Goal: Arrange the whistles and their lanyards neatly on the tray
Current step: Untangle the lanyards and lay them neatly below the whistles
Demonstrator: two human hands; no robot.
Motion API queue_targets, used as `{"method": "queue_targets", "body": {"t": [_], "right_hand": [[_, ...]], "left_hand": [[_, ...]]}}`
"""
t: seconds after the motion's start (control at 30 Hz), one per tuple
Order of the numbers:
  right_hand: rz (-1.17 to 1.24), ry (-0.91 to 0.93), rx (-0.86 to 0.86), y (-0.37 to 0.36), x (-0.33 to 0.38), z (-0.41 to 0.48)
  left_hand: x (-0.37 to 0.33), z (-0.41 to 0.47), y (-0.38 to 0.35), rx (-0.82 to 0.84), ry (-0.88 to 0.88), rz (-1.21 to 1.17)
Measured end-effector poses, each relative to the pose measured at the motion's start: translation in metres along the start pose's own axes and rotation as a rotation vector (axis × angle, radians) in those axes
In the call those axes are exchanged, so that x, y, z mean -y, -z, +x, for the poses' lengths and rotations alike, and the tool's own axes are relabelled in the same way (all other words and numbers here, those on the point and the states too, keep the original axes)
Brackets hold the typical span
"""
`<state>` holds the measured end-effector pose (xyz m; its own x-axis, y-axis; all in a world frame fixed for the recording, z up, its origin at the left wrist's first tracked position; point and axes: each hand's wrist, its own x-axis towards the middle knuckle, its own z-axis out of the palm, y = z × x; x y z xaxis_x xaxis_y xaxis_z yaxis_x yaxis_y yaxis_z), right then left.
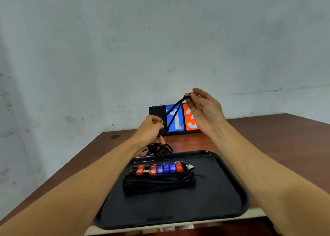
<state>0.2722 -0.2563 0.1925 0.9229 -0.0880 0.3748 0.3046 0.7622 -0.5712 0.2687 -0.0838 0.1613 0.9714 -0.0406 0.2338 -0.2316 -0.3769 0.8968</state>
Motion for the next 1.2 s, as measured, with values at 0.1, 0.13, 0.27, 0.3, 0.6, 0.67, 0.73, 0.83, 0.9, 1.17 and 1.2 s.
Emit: {"method": "queue_targets", "body": {"t": [0.1, 0.13, 0.27, 0.3, 0.6, 0.67, 0.73, 0.83, 0.9, 1.17, 1.2], "right_hand": [[-0.026, 0.011, 0.032, 0.001, 0.007, -0.003], [-0.022, 0.014, 0.029, 0.002, 0.010, -0.003], [0.025, 0.010, -0.026, 0.017, 0.020, 0.000], [0.027, 0.005, -0.042, 0.022, 0.021, 0.000], [-0.075, 0.009, -0.275, 0.076, 0.023, 0.003], [-0.101, 0.022, -0.284, 0.080, 0.023, 0.004], [-0.143, 0.034, -0.279, 0.078, 0.024, 0.004], [-0.310, 0.050, -0.256, 0.074, 0.025, 0.002], [-0.476, 0.065, -0.232, 0.073, 0.023, 0.000], [-1.161, 0.022, 0.061, 0.058, 0.010, -0.011], [-1.242, 0.003, 0.120, 0.053, 0.005, -0.013]], "left_hand": [[0.001, 0.003, -0.013, 0.233, 0.073, -0.242], [0.000, 0.002, -0.019, 0.293, 0.093, -0.278], [-0.004, 0.005, -0.037, 0.323, 0.104, -0.126], [-0.005, 0.006, -0.039, 0.288, 0.112, -0.089], [-0.010, 0.025, -0.028, 0.184, -0.085, 0.524], [-0.013, 0.030, -0.023, 0.183, -0.174, 0.755], [-0.019, 0.033, -0.023, 0.117, -0.243, 0.899], [-0.034, 0.031, -0.026, -0.012, -0.280, 0.766], [-0.043, 0.032, -0.026, -0.067, -0.287, 0.674], [-0.065, 0.029, -0.013, -0.098, -0.290, 0.625], [-0.066, 0.028, -0.013, -0.101, -0.282, 0.576]]}}
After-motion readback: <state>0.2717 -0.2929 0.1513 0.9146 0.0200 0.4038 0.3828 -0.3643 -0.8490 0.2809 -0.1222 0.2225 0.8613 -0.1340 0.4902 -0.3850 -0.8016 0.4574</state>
